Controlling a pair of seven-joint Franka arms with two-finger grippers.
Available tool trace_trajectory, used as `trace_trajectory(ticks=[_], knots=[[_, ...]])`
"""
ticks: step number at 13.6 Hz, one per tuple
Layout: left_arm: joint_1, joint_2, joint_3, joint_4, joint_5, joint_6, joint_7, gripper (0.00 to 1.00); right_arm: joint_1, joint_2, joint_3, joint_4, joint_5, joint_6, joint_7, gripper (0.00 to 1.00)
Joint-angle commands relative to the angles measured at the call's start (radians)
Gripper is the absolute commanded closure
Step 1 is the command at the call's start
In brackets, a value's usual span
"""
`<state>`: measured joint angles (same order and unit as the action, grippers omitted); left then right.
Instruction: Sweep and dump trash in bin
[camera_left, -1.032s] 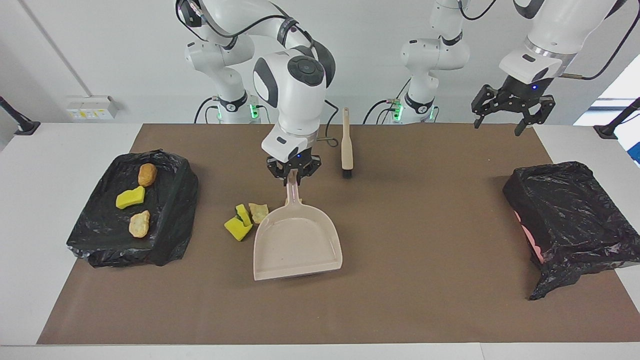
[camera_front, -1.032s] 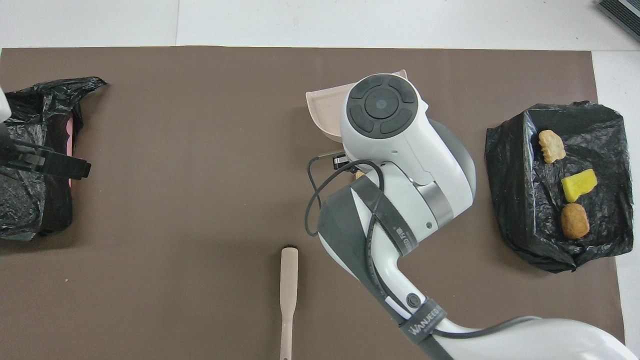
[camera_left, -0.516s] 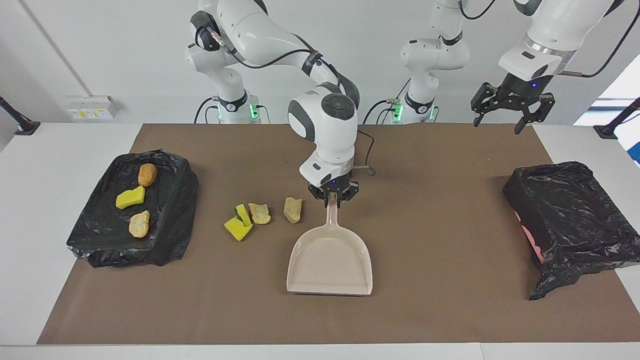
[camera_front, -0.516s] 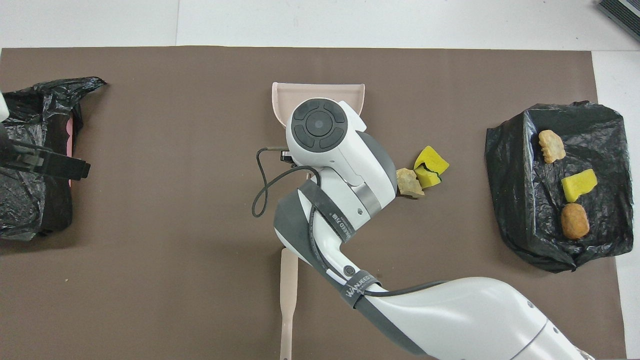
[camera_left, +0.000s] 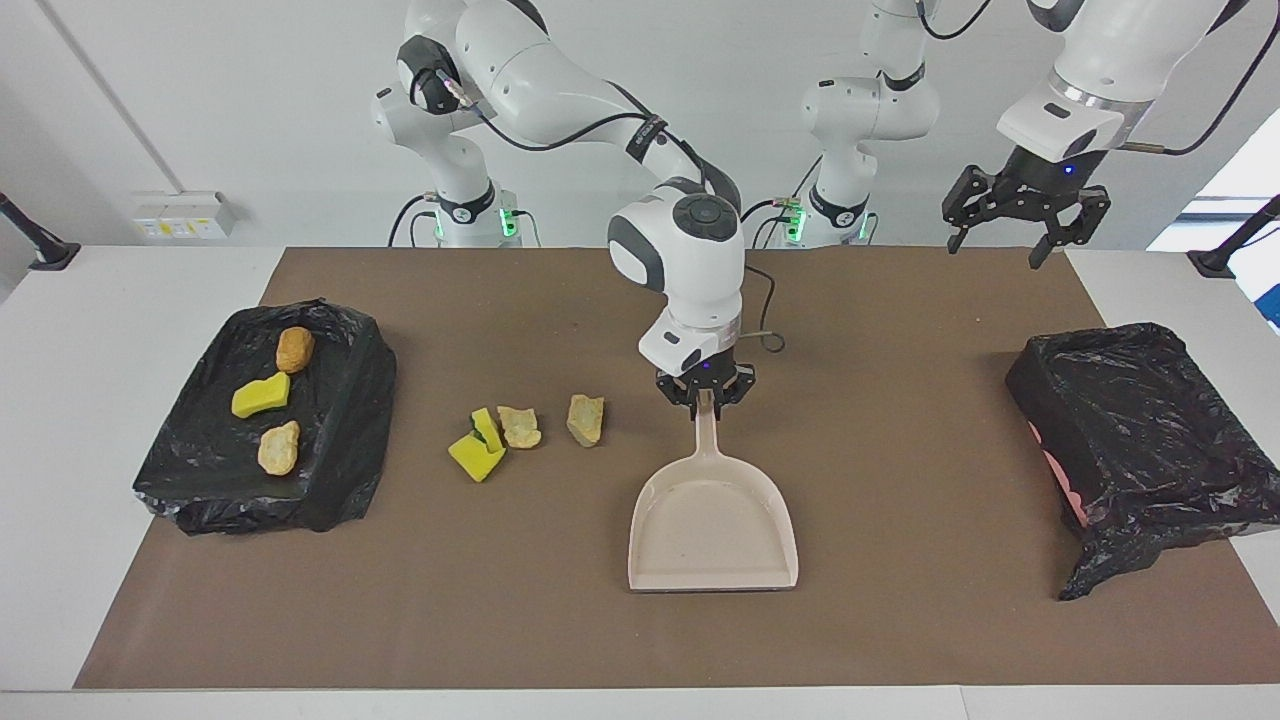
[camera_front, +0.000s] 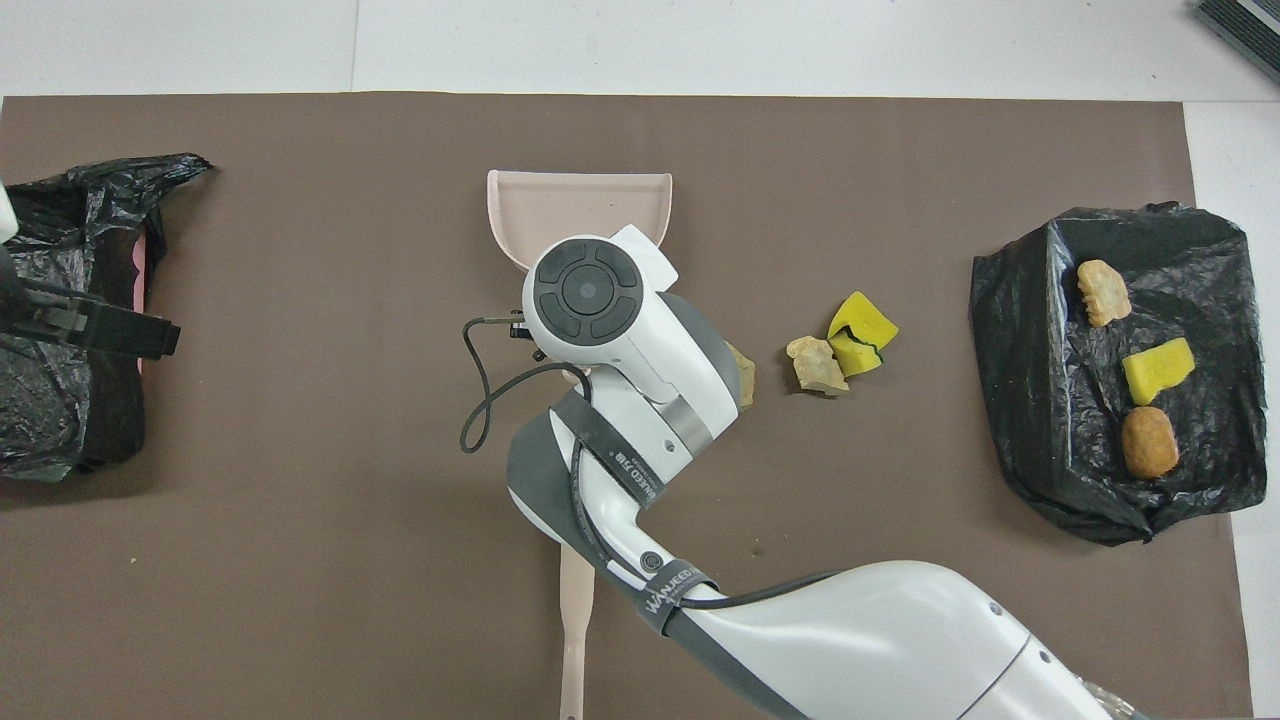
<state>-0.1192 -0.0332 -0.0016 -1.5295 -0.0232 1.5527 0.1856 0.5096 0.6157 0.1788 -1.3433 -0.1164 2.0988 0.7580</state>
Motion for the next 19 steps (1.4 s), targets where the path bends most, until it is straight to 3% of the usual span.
trace_trajectory(ticks=[1, 3, 4, 5, 7, 11, 14, 17, 19], knots=[[0.023, 0.074, -0.012, 0.063, 0.019, 0.018, 0.000, 0.00, -0.005, 0.035, 0.002, 0.015, 0.030, 0.018, 0.009, 1.00], [0.024, 0.120, -0.012, 0.117, 0.019, 0.009, 0.000, 0.00, -0.006, 0.033, 0.002, 0.015, 0.040, 0.016, 0.009, 1.00], [0.027, 0.127, -0.014, 0.117, 0.019, 0.016, 0.000, 0.00, -0.006, 0.033, 0.002, 0.013, 0.041, 0.020, 0.012, 0.86], [0.032, 0.140, -0.021, 0.118, 0.019, 0.017, 0.000, 0.00, -0.002, 0.032, 0.002, 0.013, 0.034, 0.020, 0.012, 0.53], [0.041, 0.153, -0.038, 0.138, 0.019, 0.017, 0.000, 0.00, 0.027, 0.019, 0.001, 0.015, 0.015, -0.008, 0.012, 0.00], [0.049, 0.228, -0.070, 0.193, 0.022, 0.026, -0.006, 0.00, 0.012, -0.092, 0.007, 0.001, 0.040, -0.182, -0.014, 0.00], [0.049, 0.263, -0.112, 0.192, 0.031, 0.092, -0.029, 0.00, -0.014, -0.221, 0.025, -0.039, 0.139, -0.366, -0.186, 0.00], [0.050, 0.330, -0.210, 0.190, 0.107, 0.168, -0.161, 0.00, 0.006, -0.388, 0.033, -0.208, 0.211, -0.414, -0.091, 0.00], [0.050, 0.369, -0.285, 0.183, 0.165, 0.214, -0.250, 0.00, 0.053, -0.488, 0.033, -0.374, 0.272, -0.358, 0.003, 0.00]])
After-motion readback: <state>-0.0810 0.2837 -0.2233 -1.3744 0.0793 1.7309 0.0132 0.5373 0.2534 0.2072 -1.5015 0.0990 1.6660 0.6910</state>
